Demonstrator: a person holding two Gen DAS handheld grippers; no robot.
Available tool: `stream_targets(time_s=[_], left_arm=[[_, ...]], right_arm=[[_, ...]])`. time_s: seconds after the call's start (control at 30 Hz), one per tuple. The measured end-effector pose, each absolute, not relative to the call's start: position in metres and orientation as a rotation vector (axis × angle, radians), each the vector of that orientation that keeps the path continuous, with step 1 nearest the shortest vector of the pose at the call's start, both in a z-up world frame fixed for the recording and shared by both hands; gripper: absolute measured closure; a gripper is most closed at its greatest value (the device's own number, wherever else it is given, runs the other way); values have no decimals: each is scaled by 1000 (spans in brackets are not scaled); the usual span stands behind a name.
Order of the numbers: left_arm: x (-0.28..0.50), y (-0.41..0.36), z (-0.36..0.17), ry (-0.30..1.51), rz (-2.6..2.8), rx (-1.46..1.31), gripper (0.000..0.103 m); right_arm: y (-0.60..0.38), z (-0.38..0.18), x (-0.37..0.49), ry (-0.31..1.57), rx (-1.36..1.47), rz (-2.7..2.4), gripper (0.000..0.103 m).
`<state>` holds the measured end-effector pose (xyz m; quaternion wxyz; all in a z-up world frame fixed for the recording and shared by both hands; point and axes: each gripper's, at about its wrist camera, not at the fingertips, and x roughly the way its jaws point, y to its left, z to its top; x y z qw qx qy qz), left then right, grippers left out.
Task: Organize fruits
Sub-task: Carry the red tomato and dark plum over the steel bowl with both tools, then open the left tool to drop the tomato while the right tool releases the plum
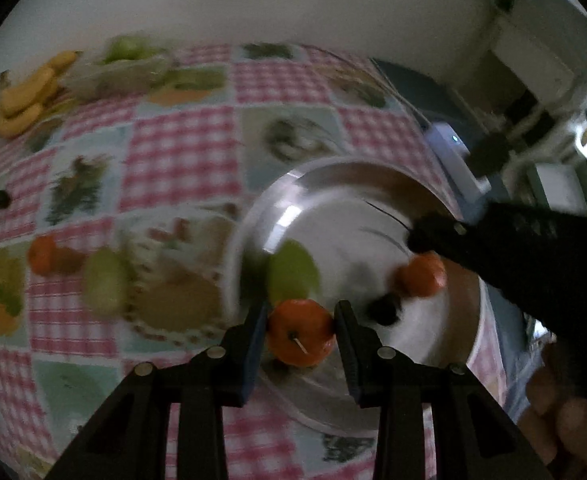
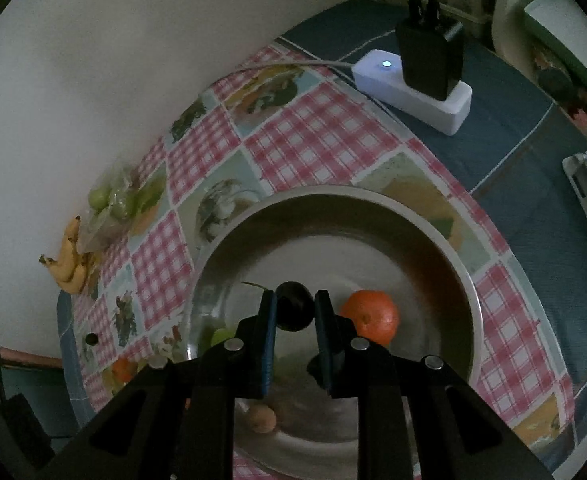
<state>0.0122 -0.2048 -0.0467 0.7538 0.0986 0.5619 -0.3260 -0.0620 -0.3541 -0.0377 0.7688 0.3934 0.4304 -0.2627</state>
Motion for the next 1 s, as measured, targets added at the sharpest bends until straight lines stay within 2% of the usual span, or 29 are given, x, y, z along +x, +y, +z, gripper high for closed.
stream_targets(time_s=[0.73, 1.0], left_arm=[[2, -225, -64, 1228, -768, 216, 65], [2, -222, -61, 1226, -764, 199, 59]], right_arm=[[-350, -60, -53, 1007, 875, -519, 82], [-350, -52, -53, 992, 865, -516, 82]])
